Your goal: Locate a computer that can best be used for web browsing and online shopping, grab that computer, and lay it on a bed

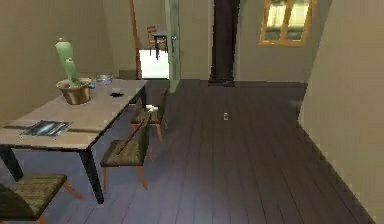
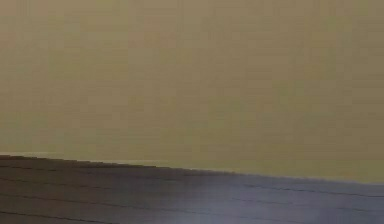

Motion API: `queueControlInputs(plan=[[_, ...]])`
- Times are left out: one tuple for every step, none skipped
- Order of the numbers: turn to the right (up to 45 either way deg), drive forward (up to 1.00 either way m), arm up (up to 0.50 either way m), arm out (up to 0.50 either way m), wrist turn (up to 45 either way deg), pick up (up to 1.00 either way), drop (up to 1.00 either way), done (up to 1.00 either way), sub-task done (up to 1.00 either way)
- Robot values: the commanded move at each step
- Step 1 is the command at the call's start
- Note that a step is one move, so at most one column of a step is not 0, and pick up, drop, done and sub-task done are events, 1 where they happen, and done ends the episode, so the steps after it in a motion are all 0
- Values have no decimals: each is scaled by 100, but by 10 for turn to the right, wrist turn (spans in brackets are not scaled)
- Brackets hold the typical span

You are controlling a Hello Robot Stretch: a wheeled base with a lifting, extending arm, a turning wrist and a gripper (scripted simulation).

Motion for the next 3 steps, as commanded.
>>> queueControlInputs(plan=[[0, 100, 0, 0, 0, 0, 0, 0, 0], [0, 100, 0, 0, 0, 0, 0, 0, 0], [0, 25, 0, 0, 0, 0, 0, 0, 0]])
